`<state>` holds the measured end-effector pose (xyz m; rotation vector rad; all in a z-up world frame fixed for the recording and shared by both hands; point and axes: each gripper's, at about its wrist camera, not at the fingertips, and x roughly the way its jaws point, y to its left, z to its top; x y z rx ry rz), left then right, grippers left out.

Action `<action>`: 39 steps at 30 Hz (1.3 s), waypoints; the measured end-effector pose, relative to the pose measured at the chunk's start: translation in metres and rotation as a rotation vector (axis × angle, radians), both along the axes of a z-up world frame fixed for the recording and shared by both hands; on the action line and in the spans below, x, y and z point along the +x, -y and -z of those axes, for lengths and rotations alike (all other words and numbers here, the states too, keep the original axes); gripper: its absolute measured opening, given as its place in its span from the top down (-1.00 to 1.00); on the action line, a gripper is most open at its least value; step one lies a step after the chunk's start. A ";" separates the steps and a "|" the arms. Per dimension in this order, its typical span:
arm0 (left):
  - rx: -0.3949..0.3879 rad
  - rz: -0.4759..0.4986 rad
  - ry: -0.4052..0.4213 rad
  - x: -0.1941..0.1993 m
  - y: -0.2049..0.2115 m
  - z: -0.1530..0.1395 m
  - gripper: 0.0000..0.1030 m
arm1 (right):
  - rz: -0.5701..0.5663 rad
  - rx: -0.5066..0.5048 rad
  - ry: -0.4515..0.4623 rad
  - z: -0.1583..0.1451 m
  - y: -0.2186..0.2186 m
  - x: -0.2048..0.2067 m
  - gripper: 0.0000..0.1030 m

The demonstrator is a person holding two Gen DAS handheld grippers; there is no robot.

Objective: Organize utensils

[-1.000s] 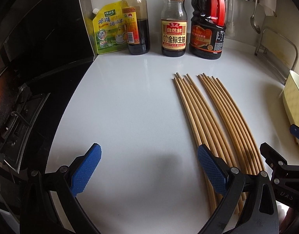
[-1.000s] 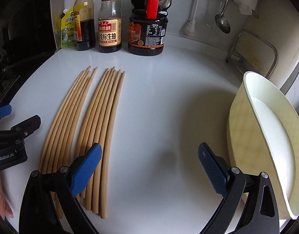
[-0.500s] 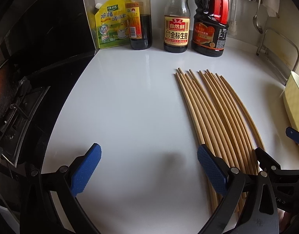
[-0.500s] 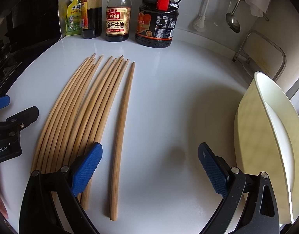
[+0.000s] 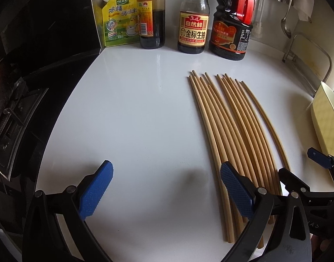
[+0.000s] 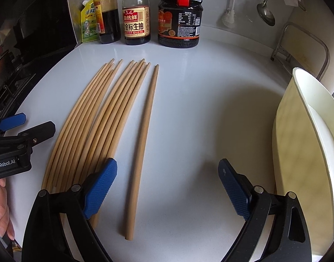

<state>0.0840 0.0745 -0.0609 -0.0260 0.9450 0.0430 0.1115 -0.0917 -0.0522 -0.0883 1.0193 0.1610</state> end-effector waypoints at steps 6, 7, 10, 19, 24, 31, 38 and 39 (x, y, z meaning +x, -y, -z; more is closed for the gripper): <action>0.038 0.004 -0.016 0.013 0.005 0.004 -0.88 | 0.002 0.002 -0.001 0.000 0.003 -0.001 -0.74; 0.035 0.004 -0.022 0.014 0.005 0.006 -0.89 | 0.003 0.003 -0.001 0.000 0.003 0.000 -0.74; 0.022 0.008 -0.022 0.015 0.004 0.006 -0.88 | 0.005 0.008 -0.002 0.000 0.005 0.000 -0.74; 0.039 0.007 -0.053 0.018 0.006 0.013 -0.89 | 0.008 0.014 -0.005 0.000 0.005 0.001 -0.74; 0.078 -0.014 -0.062 0.020 -0.003 0.012 -0.88 | 0.014 0.012 -0.002 0.000 0.004 0.003 -0.74; 0.070 -0.015 -0.088 0.034 -0.016 0.009 -0.88 | 0.026 0.009 0.000 0.000 0.000 0.017 -0.74; 0.047 0.018 -0.090 0.049 -0.013 0.010 -0.90 | 0.029 0.005 0.007 0.002 -0.002 0.034 -0.68; 0.041 0.026 -0.093 0.052 -0.013 0.010 -0.90 | 0.028 0.017 0.006 0.002 -0.001 0.036 -0.61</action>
